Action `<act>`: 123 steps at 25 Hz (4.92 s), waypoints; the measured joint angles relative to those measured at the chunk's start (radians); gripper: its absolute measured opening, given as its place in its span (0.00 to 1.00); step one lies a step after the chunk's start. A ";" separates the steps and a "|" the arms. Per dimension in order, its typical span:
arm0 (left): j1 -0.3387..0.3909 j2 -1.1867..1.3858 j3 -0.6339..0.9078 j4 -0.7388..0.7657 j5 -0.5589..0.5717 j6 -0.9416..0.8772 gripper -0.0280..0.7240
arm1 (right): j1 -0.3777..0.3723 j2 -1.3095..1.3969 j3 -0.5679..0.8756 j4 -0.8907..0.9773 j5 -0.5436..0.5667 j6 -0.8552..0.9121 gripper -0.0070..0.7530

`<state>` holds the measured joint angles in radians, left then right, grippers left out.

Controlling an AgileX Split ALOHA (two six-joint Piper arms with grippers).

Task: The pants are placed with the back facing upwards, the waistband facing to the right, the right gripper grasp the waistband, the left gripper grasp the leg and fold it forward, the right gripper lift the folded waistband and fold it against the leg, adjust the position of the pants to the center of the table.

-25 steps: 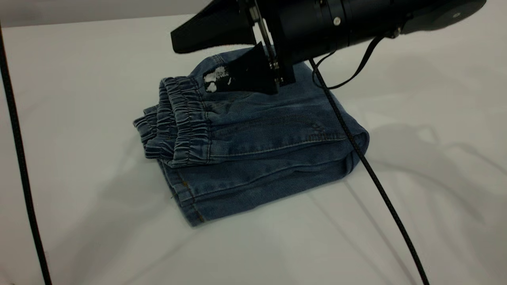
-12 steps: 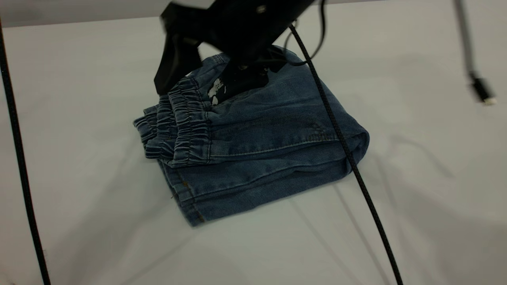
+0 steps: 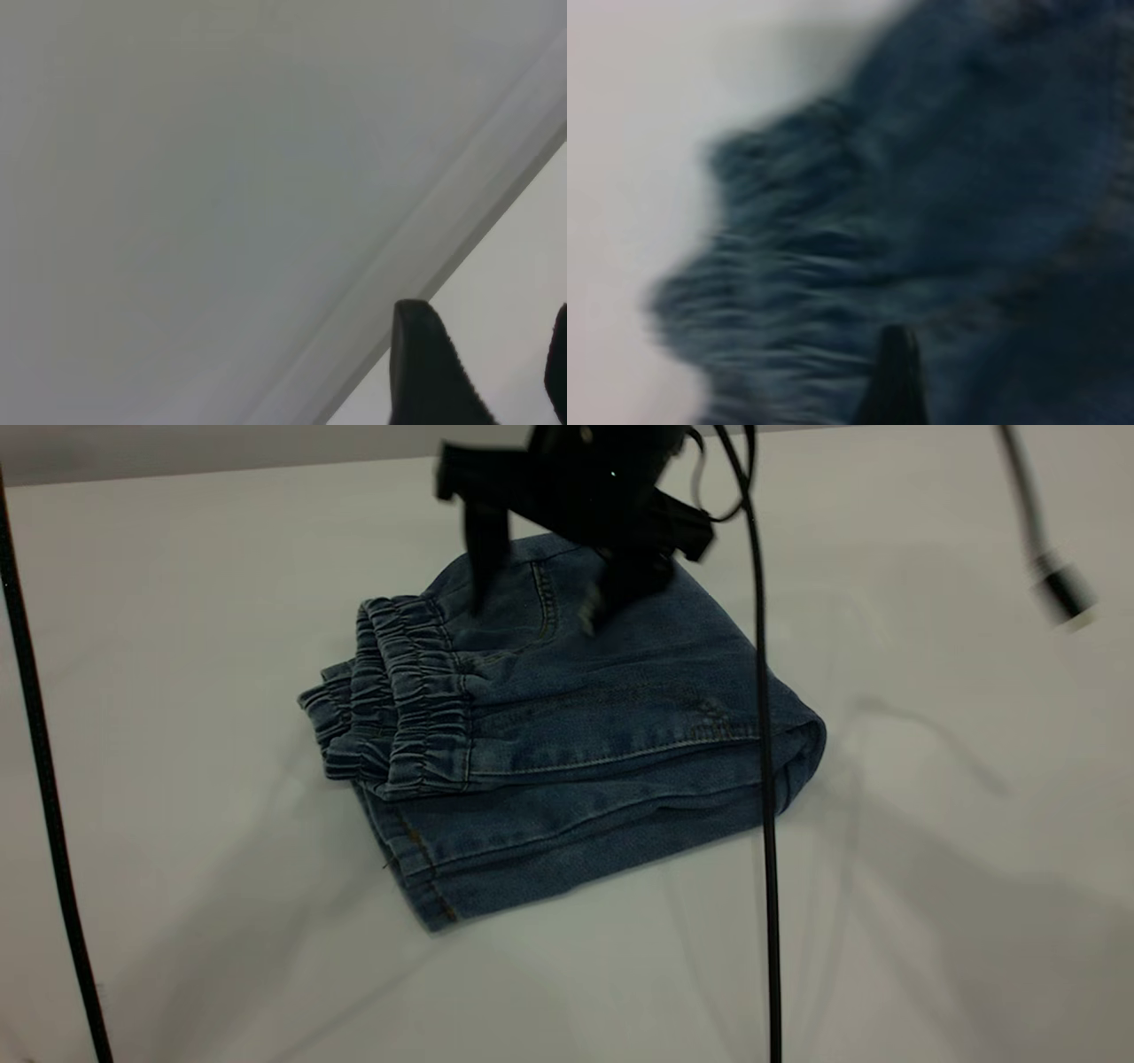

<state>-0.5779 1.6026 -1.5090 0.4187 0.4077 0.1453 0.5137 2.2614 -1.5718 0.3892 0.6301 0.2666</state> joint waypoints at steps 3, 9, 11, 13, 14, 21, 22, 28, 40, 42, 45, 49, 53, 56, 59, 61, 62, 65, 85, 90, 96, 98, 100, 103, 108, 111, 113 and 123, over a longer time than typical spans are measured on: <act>0.000 0.000 0.000 -0.002 0.000 -0.001 0.47 | 0.000 0.022 -0.001 -0.073 0.032 0.092 0.75; 0.000 0.000 0.000 -0.002 -0.001 -0.004 0.47 | 0.005 0.087 -0.002 -0.080 0.053 0.229 0.75; 0.000 0.000 0.000 -0.002 -0.001 -0.004 0.47 | 0.005 0.096 -0.003 -0.077 0.055 0.232 0.74; 0.000 0.000 0.000 -0.002 -0.001 -0.004 0.47 | 0.005 0.097 -0.003 -0.083 0.057 0.231 0.74; 0.000 0.000 0.000 -0.002 -0.001 -0.004 0.47 | 0.005 0.097 -0.003 -0.089 0.057 0.231 0.74; 0.000 0.000 0.000 -0.002 -0.001 -0.009 0.47 | 0.005 0.099 -0.003 -0.092 0.068 0.224 0.68; 0.000 0.000 0.000 -0.002 -0.001 -0.014 0.47 | 0.004 0.100 -0.003 -0.081 0.076 0.224 0.67; 0.000 0.000 0.000 -0.002 -0.001 -0.029 0.47 | 0.004 0.102 -0.002 -0.040 0.105 0.335 0.65; -0.001 0.000 0.000 -0.002 0.000 -0.028 0.47 | 0.006 0.101 -0.002 -0.141 0.178 0.169 0.64; -0.001 0.000 0.000 -0.002 0.004 -0.028 0.47 | 0.006 0.101 -0.002 -0.141 0.176 0.213 0.64; -0.001 -0.001 0.000 -0.002 0.006 -0.028 0.47 | 0.005 0.101 -0.002 -0.150 0.172 0.342 0.64; -0.001 -0.012 0.000 -0.009 0.006 -0.028 0.47 | 0.005 0.101 -0.002 -0.141 0.172 0.515 0.64; -0.001 -0.025 0.000 -0.009 0.015 -0.028 0.47 | 0.003 0.101 -0.001 -0.127 0.163 0.695 0.64; -0.001 -0.032 0.000 -0.009 0.020 -0.028 0.47 | 0.003 0.101 -0.001 -0.107 0.163 0.834 0.64; -0.001 -0.032 0.000 -0.009 0.029 -0.028 0.47 | 0.004 0.102 -0.001 -0.087 0.159 0.965 0.64; -0.001 -0.032 0.000 -0.009 0.030 -0.028 0.46 | 0.004 0.102 0.000 -0.060 0.156 1.061 0.64; -0.001 -0.032 0.000 -0.009 0.030 -0.028 0.46 | 0.004 0.102 0.000 -0.049 0.156 1.105 0.64; -0.001 -0.032 0.000 -0.009 0.034 -0.028 0.44 | 0.004 0.102 0.000 -0.053 0.161 1.184 0.64; -0.002 -0.032 0.000 -0.010 0.033 -0.028 0.42 | -0.125 -0.101 0.000 -0.247 0.227 1.157 0.48; -0.002 -0.032 0.000 -0.010 0.066 -0.028 0.42 | -0.125 -0.188 -0.029 -0.207 0.115 0.880 0.44; -0.003 -0.094 0.001 -0.008 0.119 -0.028 0.42 | -0.124 -0.312 -0.094 -0.048 0.219 0.311 0.44; -0.003 -0.129 0.001 -0.008 0.149 -0.028 0.42 | -0.124 -0.360 -0.094 -0.013 0.326 0.108 0.44; -0.003 -0.165 0.001 -0.019 0.184 -0.028 0.42 | -0.124 -0.406 -0.094 0.004 0.407 -0.058 0.44; -0.003 -0.226 0.001 -0.062 0.269 -0.027 0.42 | -0.124 -0.488 -0.094 0.051 0.505 -0.267 0.44; -0.003 -0.322 0.001 -0.118 0.442 -0.018 0.42 | -0.124 -0.627 -0.094 0.198 0.595 -0.514 0.44; -0.003 -0.382 0.001 -0.140 0.525 -0.018 0.42 | -0.124 -0.715 -0.089 0.290 0.595 -0.592 0.44; -0.003 -0.429 0.001 -0.156 0.593 -0.018 0.42 | -0.124 -0.782 -0.088 0.321 0.595 -0.604 0.44; -0.003 -0.696 0.001 -0.336 0.797 -0.037 0.42 | -0.124 -1.147 -0.075 0.263 0.596 -0.427 0.44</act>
<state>-0.5810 0.9062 -1.5083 0.0828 1.2049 0.1081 0.3896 1.1149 -1.6472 0.6518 1.2263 -0.1608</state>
